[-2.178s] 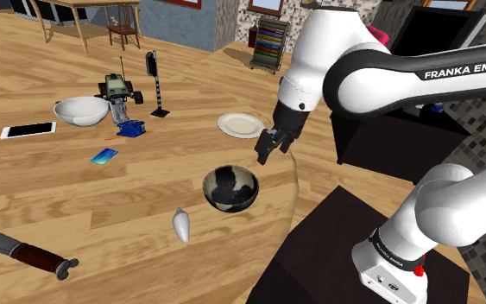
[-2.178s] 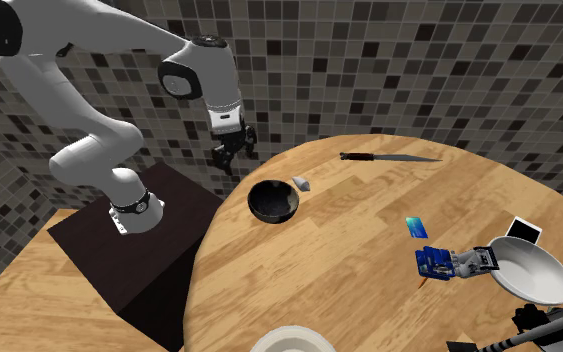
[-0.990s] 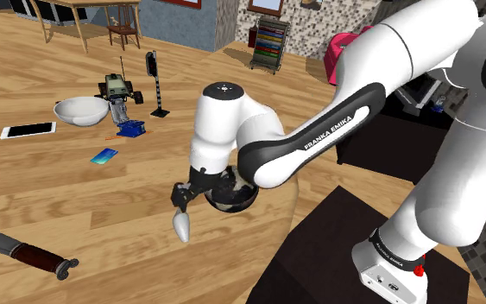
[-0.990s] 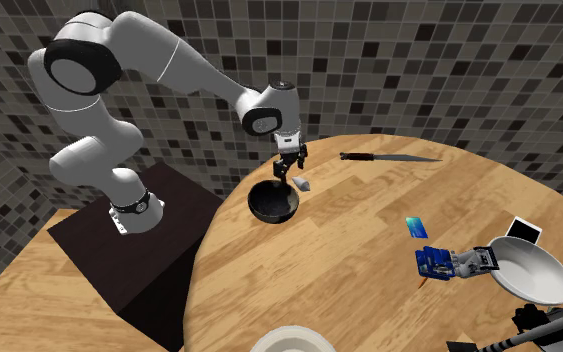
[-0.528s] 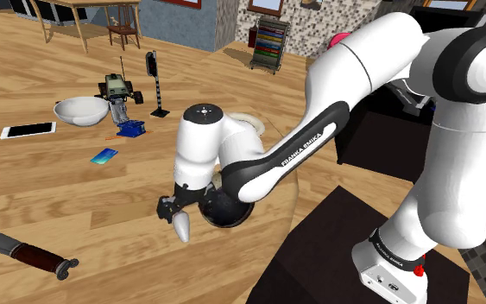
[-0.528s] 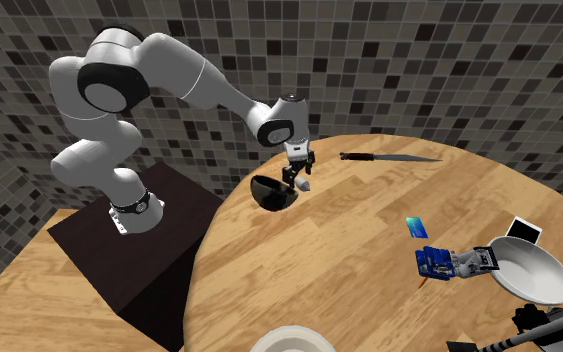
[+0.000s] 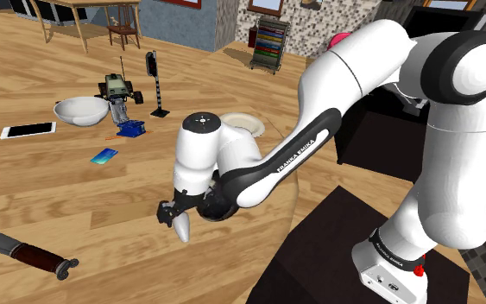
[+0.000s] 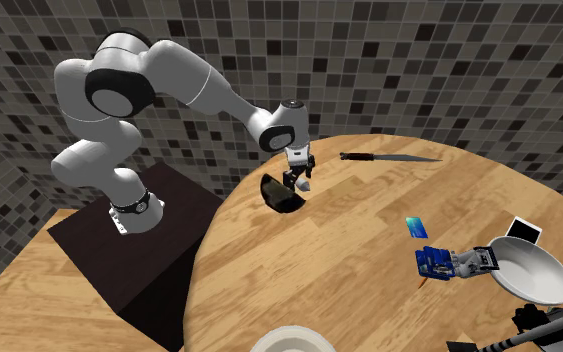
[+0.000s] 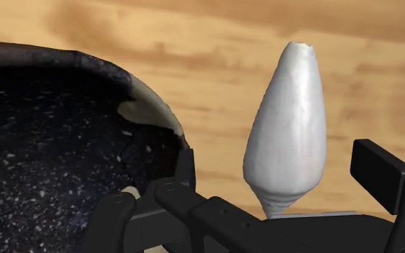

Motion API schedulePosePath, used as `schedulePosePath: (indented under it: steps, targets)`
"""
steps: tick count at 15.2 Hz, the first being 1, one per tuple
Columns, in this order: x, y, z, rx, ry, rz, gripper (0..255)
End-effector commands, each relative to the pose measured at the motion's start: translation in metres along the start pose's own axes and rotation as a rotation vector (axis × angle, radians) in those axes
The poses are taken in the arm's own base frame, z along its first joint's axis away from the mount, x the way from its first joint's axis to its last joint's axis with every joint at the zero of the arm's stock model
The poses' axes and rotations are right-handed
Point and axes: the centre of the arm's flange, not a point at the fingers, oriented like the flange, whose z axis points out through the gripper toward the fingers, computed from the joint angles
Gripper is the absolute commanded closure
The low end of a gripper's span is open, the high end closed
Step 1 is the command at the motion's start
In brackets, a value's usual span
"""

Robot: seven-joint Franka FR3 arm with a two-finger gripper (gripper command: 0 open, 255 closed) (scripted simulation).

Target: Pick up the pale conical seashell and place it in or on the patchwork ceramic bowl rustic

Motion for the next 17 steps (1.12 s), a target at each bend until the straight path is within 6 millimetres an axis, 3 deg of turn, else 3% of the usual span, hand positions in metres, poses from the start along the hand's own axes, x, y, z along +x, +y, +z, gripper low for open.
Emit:
schedulePosePath:
  steps: [1, 3, 4, 13, 17]
  targets:
    - [0.000, 0.001, 0.001, -0.002, -0.001, 0.001, 0]
    - [0.000, 0.001, 0.001, -0.002, -0.001, 0.001, 0]
    - [0.000, 0.001, 0.001, -0.002, -0.001, 0.001, 255]
    - [0.000, 0.001, 0.001, -0.002, -0.001, 0.001, 255]
    - [0.002, -0.001, -0.020, -0.002, -0.001, 0.001, 255]
